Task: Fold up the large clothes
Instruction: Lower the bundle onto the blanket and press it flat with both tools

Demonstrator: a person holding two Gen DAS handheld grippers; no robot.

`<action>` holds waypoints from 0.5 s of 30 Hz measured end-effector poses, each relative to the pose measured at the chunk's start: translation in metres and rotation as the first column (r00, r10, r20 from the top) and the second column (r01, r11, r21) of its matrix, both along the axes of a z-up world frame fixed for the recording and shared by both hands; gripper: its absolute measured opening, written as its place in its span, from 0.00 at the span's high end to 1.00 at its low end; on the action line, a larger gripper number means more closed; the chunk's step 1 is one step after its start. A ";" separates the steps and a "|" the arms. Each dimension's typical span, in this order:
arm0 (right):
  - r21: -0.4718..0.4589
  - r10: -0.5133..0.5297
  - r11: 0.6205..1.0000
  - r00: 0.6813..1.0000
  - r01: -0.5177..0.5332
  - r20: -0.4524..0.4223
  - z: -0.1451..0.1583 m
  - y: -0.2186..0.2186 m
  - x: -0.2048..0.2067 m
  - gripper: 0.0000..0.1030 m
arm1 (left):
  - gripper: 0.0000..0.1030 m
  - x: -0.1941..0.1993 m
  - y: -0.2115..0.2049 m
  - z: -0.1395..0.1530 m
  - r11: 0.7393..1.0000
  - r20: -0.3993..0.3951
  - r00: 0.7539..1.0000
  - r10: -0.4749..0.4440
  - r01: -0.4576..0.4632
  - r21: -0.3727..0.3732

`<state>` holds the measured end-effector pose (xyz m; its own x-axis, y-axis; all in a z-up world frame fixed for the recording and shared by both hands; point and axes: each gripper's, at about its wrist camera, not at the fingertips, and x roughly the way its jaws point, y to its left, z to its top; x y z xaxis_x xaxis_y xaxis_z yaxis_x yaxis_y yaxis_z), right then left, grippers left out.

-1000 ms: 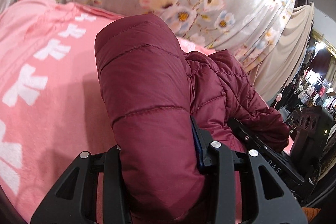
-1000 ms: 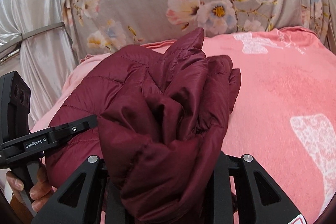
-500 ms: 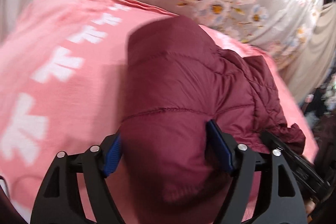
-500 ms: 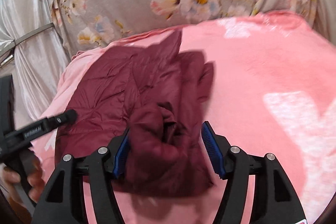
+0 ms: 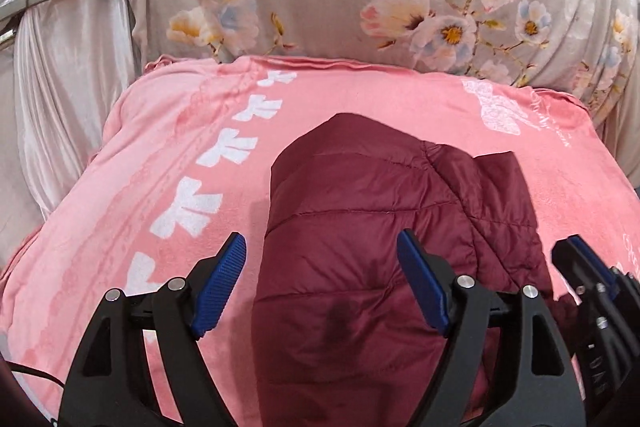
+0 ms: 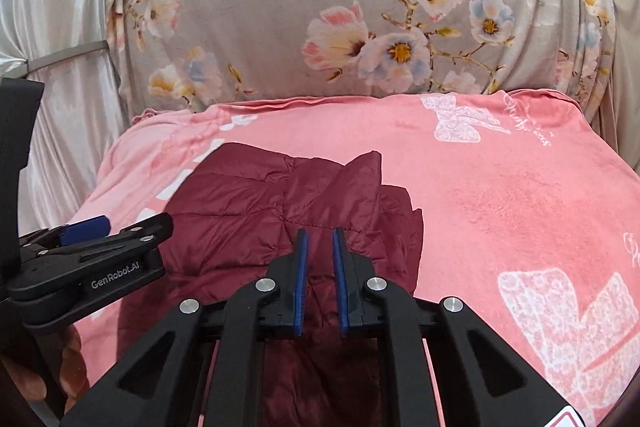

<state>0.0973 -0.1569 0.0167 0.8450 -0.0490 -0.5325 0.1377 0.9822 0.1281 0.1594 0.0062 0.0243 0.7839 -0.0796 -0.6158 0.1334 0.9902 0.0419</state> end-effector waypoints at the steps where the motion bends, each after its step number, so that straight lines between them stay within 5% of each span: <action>1: -0.006 -0.006 1.000 1.000 0.006 -0.010 -0.005 0.000 0.004 0.89 | 0.27 0.001 -0.001 -0.001 1.000 -0.004 1.000 0.007 -0.007 0.004; 15: -0.013 -0.014 1.000 0.993 0.012 -0.114 -0.060 -0.010 0.025 0.92 | 0.25 0.032 -0.004 -0.049 0.998 -0.089 0.994 0.060 -0.059 0.020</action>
<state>0.1225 -0.1669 -0.0436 0.7778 -0.0670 -0.6249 0.1636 0.9816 0.0984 0.1916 0.0017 -0.0251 0.7283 -0.0234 -0.6849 0.0785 0.9957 0.0494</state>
